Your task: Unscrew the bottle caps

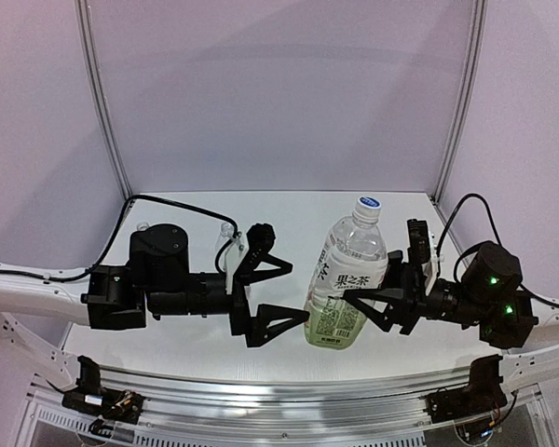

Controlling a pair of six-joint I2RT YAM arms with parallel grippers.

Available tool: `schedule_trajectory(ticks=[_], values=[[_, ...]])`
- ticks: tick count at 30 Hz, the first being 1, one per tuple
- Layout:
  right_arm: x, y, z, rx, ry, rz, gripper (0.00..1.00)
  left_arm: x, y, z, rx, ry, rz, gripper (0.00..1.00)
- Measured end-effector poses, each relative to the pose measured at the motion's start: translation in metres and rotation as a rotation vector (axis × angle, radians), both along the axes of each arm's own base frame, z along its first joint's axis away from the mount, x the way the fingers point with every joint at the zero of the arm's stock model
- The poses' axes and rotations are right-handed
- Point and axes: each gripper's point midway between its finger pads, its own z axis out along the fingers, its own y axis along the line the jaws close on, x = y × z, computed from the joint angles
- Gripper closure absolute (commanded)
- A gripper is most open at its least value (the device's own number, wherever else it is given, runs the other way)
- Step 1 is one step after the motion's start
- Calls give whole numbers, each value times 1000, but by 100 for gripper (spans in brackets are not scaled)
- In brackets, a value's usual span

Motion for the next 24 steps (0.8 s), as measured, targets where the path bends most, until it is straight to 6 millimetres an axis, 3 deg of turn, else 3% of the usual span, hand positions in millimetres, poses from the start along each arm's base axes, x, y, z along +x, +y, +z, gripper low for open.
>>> schedule_trajectory(ticks=[11, 16, 24], values=[[27, 0, -13, -78, 45, -144, 69, 30, 52, 30, -8, 18, 264, 1], [31, 4, -26, -127, 60, -158, 65, 47, 75, 58, -31, 39, 381, 1], [21, 19, -29, -199, 52, -71, 65, 40, 93, 77, -43, 28, 359, 2]])
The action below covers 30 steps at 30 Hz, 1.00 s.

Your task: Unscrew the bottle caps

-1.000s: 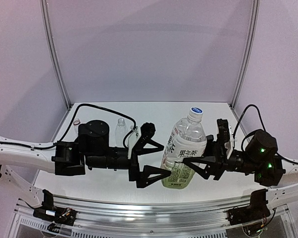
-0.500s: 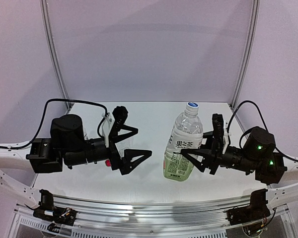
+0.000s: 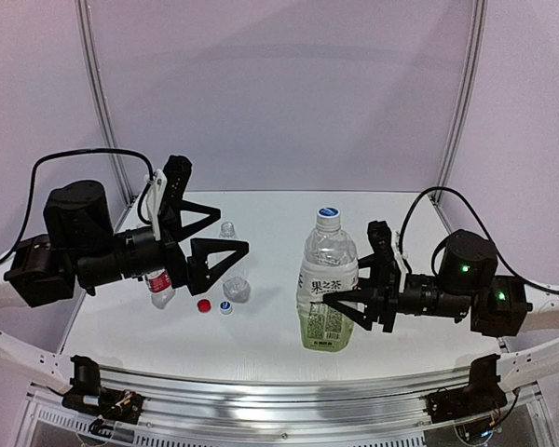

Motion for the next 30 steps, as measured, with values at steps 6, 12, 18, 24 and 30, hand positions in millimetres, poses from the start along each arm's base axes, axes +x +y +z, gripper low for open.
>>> schedule_trajectory(ticks=[6, 12, 18, 24, 30], values=[[-17, 14, -6, -54, 11, 125, 66, -14, -4, 31, -55, 5, -128, 8], [-32, 22, -17, -98, 33, 227, 67, -33, -23, 50, -76, 6, -287, 12], [-39, 26, -26, -124, 40, 279, 68, -37, -47, 37, -37, 38, -368, 16], [-42, 27, -27, -128, 41, 300, 69, -39, -63, 17, 2, 81, -417, 23], [-43, 27, -27, -128, 40, 309, 69, -41, -73, 10, 7, 100, -454, 30]])
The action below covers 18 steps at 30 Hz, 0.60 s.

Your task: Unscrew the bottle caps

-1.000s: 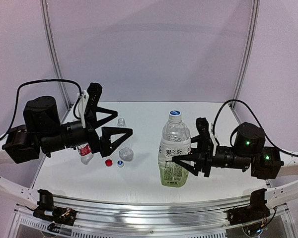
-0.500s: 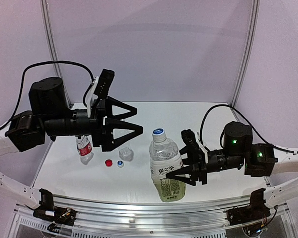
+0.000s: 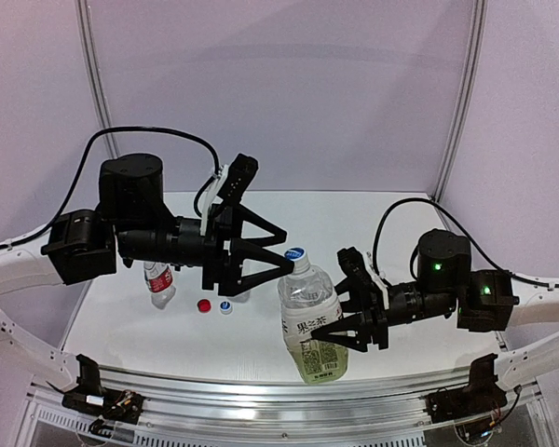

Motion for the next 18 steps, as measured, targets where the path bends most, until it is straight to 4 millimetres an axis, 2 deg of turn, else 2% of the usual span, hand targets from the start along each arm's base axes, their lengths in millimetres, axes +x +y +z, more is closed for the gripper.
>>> schedule_trajectory(ticks=[6, 11, 18], values=[[0, 0, -1, -2, 1, 1, 69, -1, -7, -2, -3, 11, -22, 39], [0, 2, -4, -10, 4, 1, 70, -1, -11, -2, -7, 19, -30, 52], [1, 2, -4, -11, 5, 1, 70, 0, -15, -6, -1, 27, -34, 56]])
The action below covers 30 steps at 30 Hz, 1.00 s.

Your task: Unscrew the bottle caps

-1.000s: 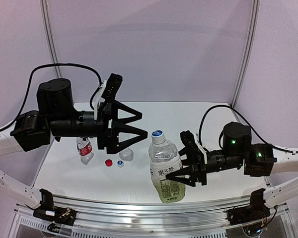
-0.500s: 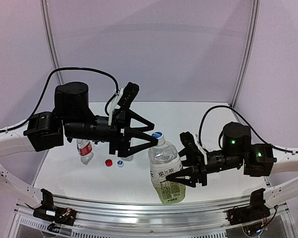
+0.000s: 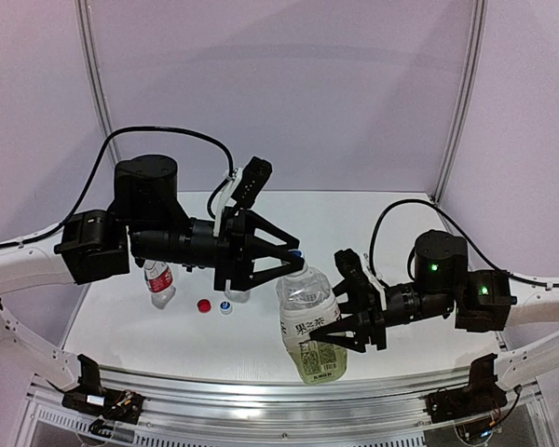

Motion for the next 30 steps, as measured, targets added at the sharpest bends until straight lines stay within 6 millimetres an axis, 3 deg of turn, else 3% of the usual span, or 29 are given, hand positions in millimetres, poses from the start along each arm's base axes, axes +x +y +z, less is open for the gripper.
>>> schedule_trajectory(ticks=[3, 7, 9, 17, 26, 28, 30], values=[[0, 0, 0, -1, 1, 0, 70, -1, -1, -1, 2, 3, -5, 68], [0, 0, -1, -4, 4, -2, 71, -4, -2, -1, 1, 7, -14, 93], [1, 0, -1, -4, 2, -2, 71, -4, -2, -1, 1, 10, -14, 95], [12, 0, -2, -11, -10, -69, 70, 6, -4, -3, 6, 32, 72, 95], [60, -14, -13, -73, -57, -353, 73, 62, -16, -17, 18, 136, 481, 88], [65, -18, -18, -96, -61, -387, 73, 68, -18, -22, 16, 156, 525, 80], [68, -20, -21, -110, -63, -410, 73, 71, -20, -25, 14, 165, 553, 64]])
